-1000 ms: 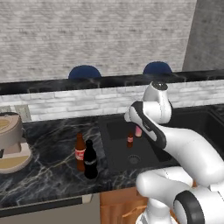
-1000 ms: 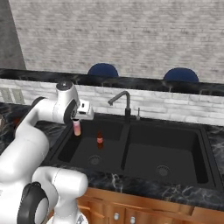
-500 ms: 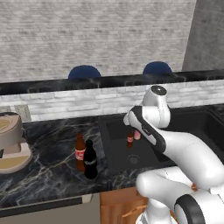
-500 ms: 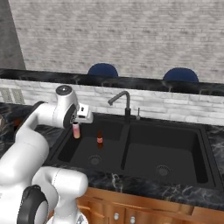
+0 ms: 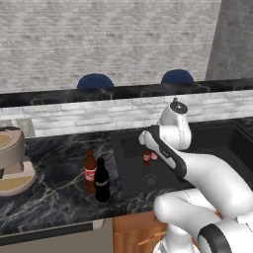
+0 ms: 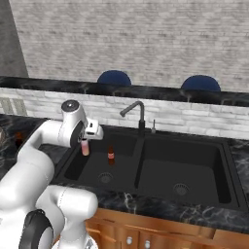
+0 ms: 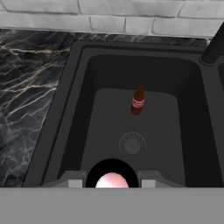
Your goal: Place the large bottle from the dining counter next to the other large bottle outside the sink, and place the small bottle from the dining counter next to the other small bottle inside the sink.
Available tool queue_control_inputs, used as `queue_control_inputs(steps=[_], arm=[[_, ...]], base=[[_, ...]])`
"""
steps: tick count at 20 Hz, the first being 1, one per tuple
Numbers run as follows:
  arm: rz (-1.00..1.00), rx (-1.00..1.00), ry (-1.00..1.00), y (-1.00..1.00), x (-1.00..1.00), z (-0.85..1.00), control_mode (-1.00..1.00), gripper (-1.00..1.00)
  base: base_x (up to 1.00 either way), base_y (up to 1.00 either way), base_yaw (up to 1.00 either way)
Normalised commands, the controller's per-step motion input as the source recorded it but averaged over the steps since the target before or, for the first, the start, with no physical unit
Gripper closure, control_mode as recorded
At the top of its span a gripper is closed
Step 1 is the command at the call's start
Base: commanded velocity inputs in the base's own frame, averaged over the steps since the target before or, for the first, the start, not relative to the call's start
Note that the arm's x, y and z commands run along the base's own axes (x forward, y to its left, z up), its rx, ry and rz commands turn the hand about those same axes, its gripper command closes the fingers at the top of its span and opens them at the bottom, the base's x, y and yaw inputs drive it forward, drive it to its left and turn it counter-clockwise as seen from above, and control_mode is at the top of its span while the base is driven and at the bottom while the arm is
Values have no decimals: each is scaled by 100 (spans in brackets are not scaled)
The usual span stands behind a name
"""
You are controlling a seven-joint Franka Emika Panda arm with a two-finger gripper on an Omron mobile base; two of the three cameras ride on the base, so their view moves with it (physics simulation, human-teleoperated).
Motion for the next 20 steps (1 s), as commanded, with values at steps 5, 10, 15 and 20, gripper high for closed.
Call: queue_control_inputs(steps=[5,10,15,20], arm=[[0,0,-1,1,0,-13,-100,100],[0,0,0,8,0,-16,-100,100],[0,0,0,2,1,-16,-100,100],[0,-1,-2,2,3,-19,-100,100]], base=[[0,0,0],[0,0,0],[0,0,0],[0,0,0]])
